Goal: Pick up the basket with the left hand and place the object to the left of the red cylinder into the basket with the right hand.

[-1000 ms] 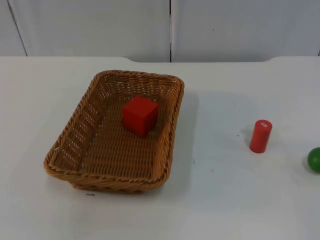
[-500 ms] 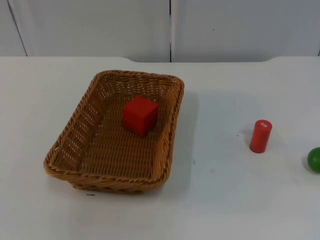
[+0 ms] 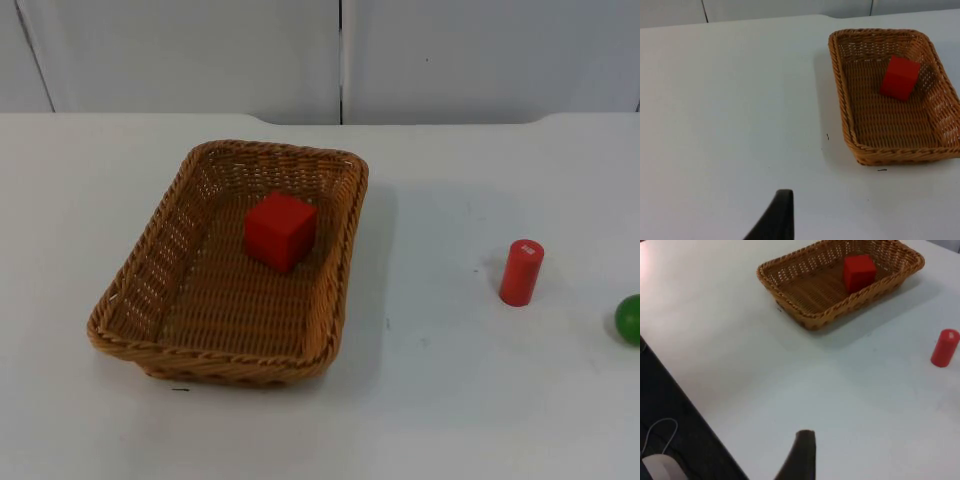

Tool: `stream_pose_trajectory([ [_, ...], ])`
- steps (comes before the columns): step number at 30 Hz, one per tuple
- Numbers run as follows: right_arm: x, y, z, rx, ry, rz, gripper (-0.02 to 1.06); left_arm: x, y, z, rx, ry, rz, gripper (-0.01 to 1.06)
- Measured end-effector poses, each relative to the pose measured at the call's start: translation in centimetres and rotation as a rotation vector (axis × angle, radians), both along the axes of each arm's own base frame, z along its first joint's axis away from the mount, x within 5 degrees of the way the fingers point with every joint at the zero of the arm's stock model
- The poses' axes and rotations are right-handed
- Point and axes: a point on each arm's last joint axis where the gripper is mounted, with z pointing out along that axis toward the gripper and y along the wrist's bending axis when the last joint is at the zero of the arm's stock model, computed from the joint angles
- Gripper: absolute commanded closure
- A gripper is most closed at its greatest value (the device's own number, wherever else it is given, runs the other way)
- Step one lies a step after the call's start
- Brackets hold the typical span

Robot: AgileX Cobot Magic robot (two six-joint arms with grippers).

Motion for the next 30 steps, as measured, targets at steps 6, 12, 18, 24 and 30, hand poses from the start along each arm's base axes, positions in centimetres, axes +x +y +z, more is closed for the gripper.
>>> stream_pose_trajectory([
  [6,0.16,0.16,-0.03,0.012,-0.014,-0.001,0.27,0.0,0.0,0.0,0.0,0.0,0.0,0.0],
  [12,0.15,0.15,0.0,0.013,-0.015,-0.001,0.27,0.0,0.0,0.0,0.0,0.0,0.0,0.0],
  [18,0.15,0.15,0.0,0.013,-0.015,-0.001,0.27,0.0,0.0,0.0,0.0,0.0,0.0,0.0],
  [24,0.15,0.15,0.0,0.013,-0.015,-0.001,0.27,0.0,0.01,0.0,0.001,0.0,0.001,0.0],
  [30,0.15,0.15,0.0,0.013,-0.015,-0.001,0.27,0.0,0.01,0.0,0.001,0.0,0.001,0.0],
])
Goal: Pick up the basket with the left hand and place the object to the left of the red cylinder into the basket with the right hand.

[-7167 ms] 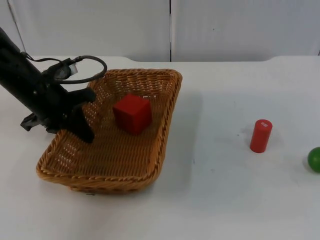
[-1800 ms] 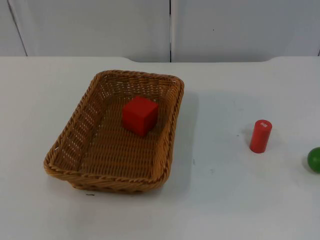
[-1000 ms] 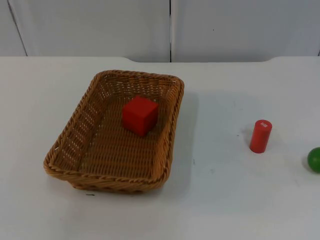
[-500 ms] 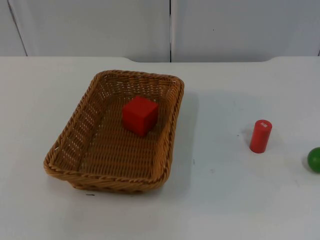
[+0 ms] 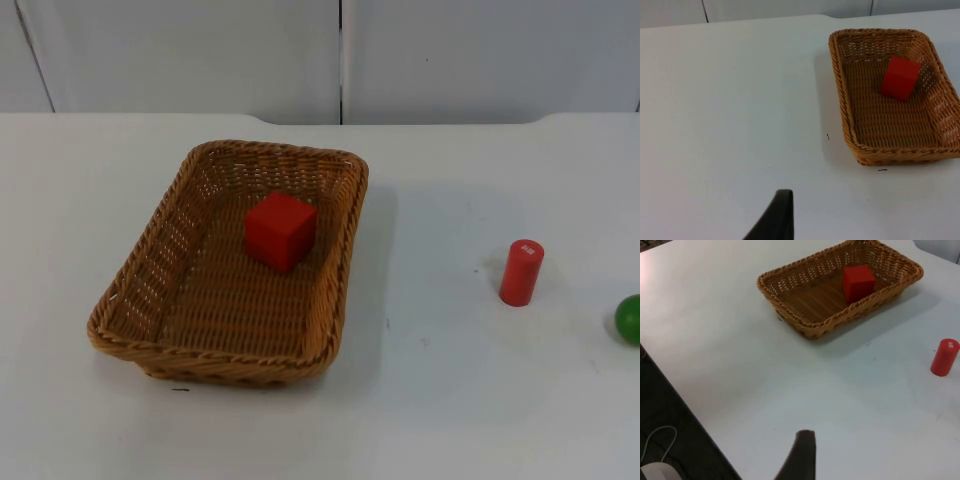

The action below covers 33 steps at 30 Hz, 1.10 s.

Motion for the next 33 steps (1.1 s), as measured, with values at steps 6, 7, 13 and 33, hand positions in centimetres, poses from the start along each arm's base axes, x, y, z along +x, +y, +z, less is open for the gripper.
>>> stream_pose_trajectory([
  [6,-0.01,0.01,0.0,0.001,0.001,0.001,0.01,0.0,0.0,0.0,0.0,0.0,0.0,0.0],
  [7,-0.01,0.01,0.0,0.001,0.001,0.001,-0.01,0.0,0.0,0.0,0.0,0.0,0.0,0.0],
  [13,-0.01,0.01,0.0,0.001,0.001,0.001,-0.01,0.0,0.0,0.0,0.0,0.0,0.0,0.0],
  [33,-0.01,0.01,0.0,0.0,0.0,0.002,-0.01,0.04,0.0,0.0,0.003,0.0,0.056,0.0],
])
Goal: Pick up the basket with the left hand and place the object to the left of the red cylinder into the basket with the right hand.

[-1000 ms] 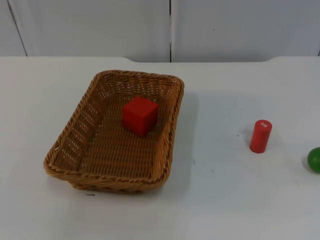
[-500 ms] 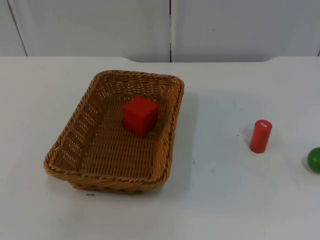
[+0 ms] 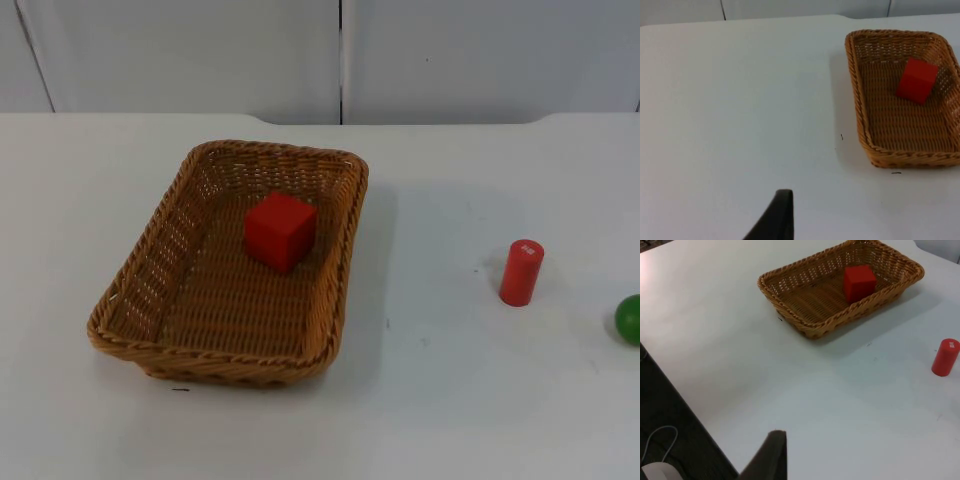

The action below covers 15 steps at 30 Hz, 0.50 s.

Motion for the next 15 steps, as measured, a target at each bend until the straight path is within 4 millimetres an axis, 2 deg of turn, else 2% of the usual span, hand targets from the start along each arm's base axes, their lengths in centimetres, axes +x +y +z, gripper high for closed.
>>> stream_pose_trajectory([
  [15,0.0,0.0,0.0,0.001,0.001,-0.001,-0.01,0.05,0.01,0.0,0.005,0.0,0.081,0.0],
])
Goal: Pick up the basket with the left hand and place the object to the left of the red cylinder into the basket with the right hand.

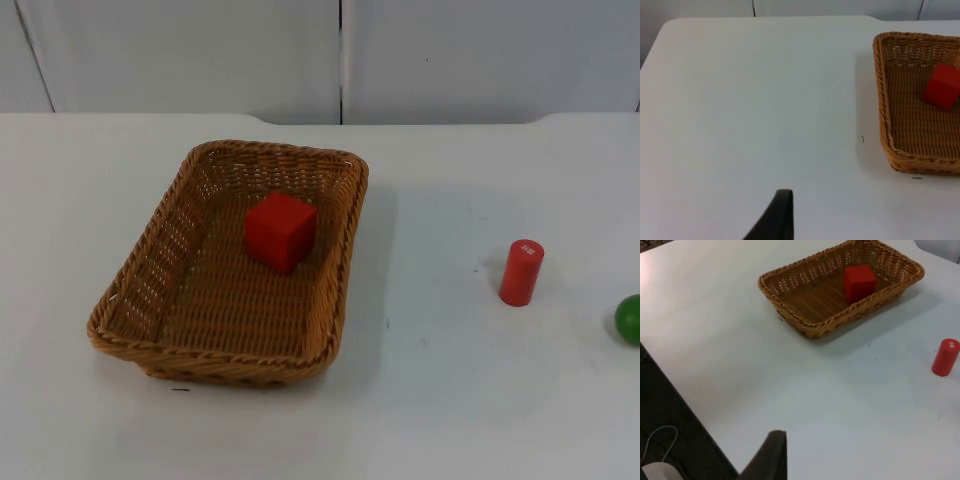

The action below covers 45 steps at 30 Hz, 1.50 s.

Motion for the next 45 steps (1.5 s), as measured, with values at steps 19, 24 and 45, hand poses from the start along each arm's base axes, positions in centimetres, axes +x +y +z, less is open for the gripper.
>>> stream_pose_trajectory([
  [19,-0.13,0.1,0.0,0.001,0.001,-0.175,-0.01,0.0,0.0,0.0,0.0,0.0,0.0,0.0],
  [24,-0.19,0.17,0.0,0.001,0.001,-0.279,-0.01,0.0,0.0,0.0,0.0,0.0,0.0,0.0],
  [45,-0.37,0.51,0.0,0.001,0.001,-0.734,-0.01,0.0,0.0,0.0,0.0,0.0,0.0,0.0],
])
